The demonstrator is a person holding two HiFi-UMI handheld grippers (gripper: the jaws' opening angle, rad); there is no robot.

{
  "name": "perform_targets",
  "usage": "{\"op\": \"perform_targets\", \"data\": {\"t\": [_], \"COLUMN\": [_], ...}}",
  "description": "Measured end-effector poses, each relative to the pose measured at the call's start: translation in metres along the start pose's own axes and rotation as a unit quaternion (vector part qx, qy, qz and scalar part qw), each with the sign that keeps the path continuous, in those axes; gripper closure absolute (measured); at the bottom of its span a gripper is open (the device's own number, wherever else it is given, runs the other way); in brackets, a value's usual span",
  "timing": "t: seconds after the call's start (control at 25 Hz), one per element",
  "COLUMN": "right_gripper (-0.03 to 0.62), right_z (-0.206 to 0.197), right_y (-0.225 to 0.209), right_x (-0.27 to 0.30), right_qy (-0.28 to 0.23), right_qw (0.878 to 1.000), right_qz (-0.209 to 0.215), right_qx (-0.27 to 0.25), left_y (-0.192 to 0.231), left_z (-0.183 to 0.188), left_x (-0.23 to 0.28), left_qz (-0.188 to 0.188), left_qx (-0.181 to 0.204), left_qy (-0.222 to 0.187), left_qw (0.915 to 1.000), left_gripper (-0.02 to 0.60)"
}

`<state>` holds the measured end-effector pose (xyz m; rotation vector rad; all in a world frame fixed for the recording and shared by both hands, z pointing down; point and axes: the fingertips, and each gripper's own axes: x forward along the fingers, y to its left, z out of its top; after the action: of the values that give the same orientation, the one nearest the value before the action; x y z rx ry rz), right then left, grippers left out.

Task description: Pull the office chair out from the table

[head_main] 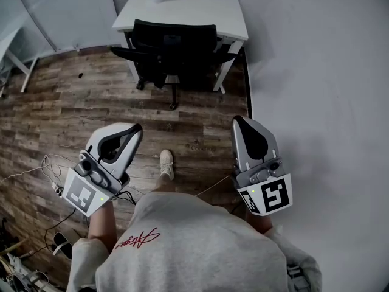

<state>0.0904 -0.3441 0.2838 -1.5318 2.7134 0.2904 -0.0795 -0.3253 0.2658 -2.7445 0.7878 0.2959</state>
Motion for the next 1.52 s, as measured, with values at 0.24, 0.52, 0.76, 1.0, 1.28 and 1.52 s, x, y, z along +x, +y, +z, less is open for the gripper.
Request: {"op": "perform_targets", "data": {"t": [0.24, 0.52, 0.76, 1.0, 1.28, 1.52], "right_gripper": [0.595, 0.595, 0.595, 0.595, 0.595, 0.595], "right_z": [-0.009, -0.012, -0.024, -0.025, -0.043, -0.075], "right_y": [-0.021, -0.044, -0.065, -0.084, -0.101, -0.108], "right_x": [0.052, 0.104, 0.153, 0.186, 0.218, 0.241], "right_qy": [0.004, 0.003, 0.014, 0.017, 0.044, 0.099], "right_qw": [1.000, 1.000, 1.000, 0.999, 0.998, 0.995], "right_qz": [-0.004, -0.010, -0.020, -0.029, -0.037, -0.024], "right_qx": [0.005, 0.014, 0.016, 0.006, 0.014, 0.015], "left_y": [0.054, 0.106, 0.159, 0.190, 0.225, 0.242], "left_z": [-0.017, -0.027, -0.047, -0.058, -0.091, -0.131], "left_x": [0.022, 0.048, 0.067, 0.086, 0.104, 0.116], "left_qz": [-0.002, -0.015, -0.016, -0.034, -0.003, 0.018], "left_qx": [-0.008, -0.005, -0.013, -0.010, -0.011, -0.032], "left_qy": [0.006, 0.006, 0.009, 0.014, 0.070, 0.147], "left_qw": [0.9999, 0.9999, 0.9997, 0.9993, 0.9975, 0.9884], "left_gripper": [0.586, 0.586, 0.586, 0.586, 0.588, 0.588]}}
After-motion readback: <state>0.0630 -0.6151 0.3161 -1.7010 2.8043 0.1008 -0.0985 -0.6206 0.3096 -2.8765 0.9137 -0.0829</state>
